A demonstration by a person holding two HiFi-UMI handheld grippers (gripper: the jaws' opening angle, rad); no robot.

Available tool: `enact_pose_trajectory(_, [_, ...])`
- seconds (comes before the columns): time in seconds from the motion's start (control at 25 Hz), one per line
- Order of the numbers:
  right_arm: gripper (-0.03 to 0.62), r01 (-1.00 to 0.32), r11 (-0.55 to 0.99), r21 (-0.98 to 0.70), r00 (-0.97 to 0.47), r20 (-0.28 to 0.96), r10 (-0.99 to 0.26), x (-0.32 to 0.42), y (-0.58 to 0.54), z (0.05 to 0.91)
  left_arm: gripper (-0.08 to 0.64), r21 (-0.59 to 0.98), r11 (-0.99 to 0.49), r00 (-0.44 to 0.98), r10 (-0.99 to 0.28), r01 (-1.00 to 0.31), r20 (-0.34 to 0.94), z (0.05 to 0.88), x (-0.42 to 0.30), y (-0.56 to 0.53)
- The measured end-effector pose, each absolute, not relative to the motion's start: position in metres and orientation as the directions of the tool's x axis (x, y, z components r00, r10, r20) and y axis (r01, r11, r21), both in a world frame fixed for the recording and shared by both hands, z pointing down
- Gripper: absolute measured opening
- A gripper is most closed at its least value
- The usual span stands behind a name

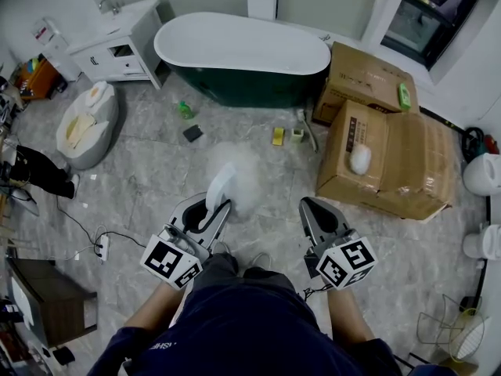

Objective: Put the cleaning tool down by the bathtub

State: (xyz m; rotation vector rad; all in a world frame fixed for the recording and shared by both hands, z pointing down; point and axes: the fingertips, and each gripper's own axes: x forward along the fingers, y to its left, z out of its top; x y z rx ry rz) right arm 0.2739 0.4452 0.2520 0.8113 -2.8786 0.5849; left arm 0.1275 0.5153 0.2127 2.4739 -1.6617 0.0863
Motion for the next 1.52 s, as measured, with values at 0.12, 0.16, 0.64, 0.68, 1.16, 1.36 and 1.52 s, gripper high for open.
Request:
enact_pose_trajectory(0.12, [0.005, -0.512, 0.788, -0.343, -0.859, 0.188, -0.476, 0.275, 0.444, 0.254, 0.107, 0.098, -0.357, 0.368, -0.919, -0.929, 0.144, 0.214, 0.127, 0.514])
enact_pose_trajectory(0.16, [0.005, -0.51, 0.789, -0.344, -0.86, 0.187, -0.474, 0.276, 0.443, 0.254, 0.107, 0.097, -0.353, 0.364, -0.92, -0.931, 0.145, 0.214, 0.126, 0.514])
enact_pose_trajectory(0.64, [0.005, -0.497, 0.8, -0.336, -0.868, 0.203, -0.454, 0.276, 0.413, 0.258, 0.107, 0.102, -0.321, 0.333, -0.932, -0.941, 0.14, 0.22, 0.117, 0.483])
enact_pose_trajectory(0.68, [0.005, -0.496, 0.801, -0.334, -0.868, 0.204, -0.453, 0.275, 0.409, 0.258, 0.107, 0.103, -0.323, 0.335, -0.932, -0.941, 0.138, 0.219, 0.117, 0.478])
enact_pose_trajectory(1.16, [0.005, -0.512, 0.794, -0.327, -0.859, 0.214, -0.466, 0.24, 0.353, 0.263, 0.107, 0.118, -0.336, 0.35, -0.928, -0.935, 0.13, 0.228, 0.08, 0.419])
enact_pose_trajectory(1.36, [0.005, -0.517, 0.787, -0.337, -0.856, 0.227, -0.464, 0.213, 0.333, 0.27, 0.107, 0.131, -0.332, 0.349, -0.927, -0.934, 0.135, 0.233, 0.053, 0.397])
enact_pose_trajectory(1.52, [0.005, -0.519, 0.786, -0.335, -0.854, 0.241, -0.461, 0.185, 0.316, 0.271, 0.107, 0.147, -0.333, 0.353, -0.925, -0.931, 0.139, 0.238, 0.026, 0.377])
